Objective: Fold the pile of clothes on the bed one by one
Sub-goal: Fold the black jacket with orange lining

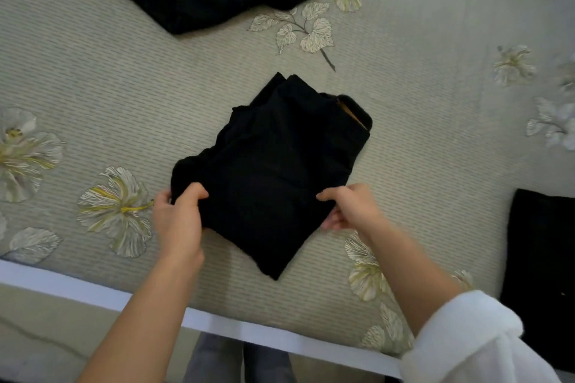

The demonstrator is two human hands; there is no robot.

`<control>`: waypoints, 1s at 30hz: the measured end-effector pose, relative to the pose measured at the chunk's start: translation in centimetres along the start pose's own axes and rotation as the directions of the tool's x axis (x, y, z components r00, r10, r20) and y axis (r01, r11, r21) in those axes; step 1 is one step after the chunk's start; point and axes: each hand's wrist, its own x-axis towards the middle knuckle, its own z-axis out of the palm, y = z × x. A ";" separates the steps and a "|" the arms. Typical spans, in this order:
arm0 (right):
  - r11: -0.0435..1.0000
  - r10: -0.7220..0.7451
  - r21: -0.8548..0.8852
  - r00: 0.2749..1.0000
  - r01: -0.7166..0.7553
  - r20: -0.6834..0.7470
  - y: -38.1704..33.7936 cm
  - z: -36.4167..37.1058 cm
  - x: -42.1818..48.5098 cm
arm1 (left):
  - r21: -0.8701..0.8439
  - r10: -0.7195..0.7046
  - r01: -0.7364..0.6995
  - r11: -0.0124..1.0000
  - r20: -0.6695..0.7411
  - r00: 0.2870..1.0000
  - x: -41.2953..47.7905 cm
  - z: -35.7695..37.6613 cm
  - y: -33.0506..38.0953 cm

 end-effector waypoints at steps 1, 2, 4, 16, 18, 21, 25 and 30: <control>0.996 0.089 -0.042 0.989 -0.084 0.116 0.8 -0.1 -1.1 | -0.009 0.043 -0.043 0.999 -0.037 0.998 0.0 -0.4 0.1; 0.982 0.172 -0.122 0.958 -0.147 0.229 1.6 -0.1 -2.2 | -0.012 0.079 -0.080 0.997 -0.072 0.994 0.2 -1.0 0.1; 0.938 0.263 -0.313 0.890 -0.146 0.373 3.2 0.0 -3.9 | 0.000 0.135 -0.136 0.991 -0.125 0.983 0.3 -2.2 -0.1; 0.567 -0.751 -0.654 0.640 0.501 -0.161 1.3 0.3 -1.6 | 0.314 0.222 -0.175 0.933 -0.119 0.968 -2.2 -5.2 -5.8; 0.712 -0.572 -0.602 0.795 0.361 -0.200 0.8 0.1 0.1 | 0.366 0.202 -0.152 0.918 -0.103 0.974 -2.3 -5.1 -5.8; 0.812 -0.468 -0.505 0.844 0.293 -0.262 0.7 0.2 1.3 | 0.407 0.169 -0.119 0.906 -0.089 0.982 -2.0 -5.1 -5.6; 0.911 -0.357 -0.294 0.910 0.289 -0.212 1.3 0.2 0.9 | 0.417 0.111 -0.075 0.906 -0.062 0.992 -2.0 -5.6 -5.4; 0.974 -0.168 0.149 0.986 0.169 -0.022 2.3 -1.2 -0.6 | 0.317 -0.102 0.087 0.944 0.031 0.994 -2.4 -6.3 -4.5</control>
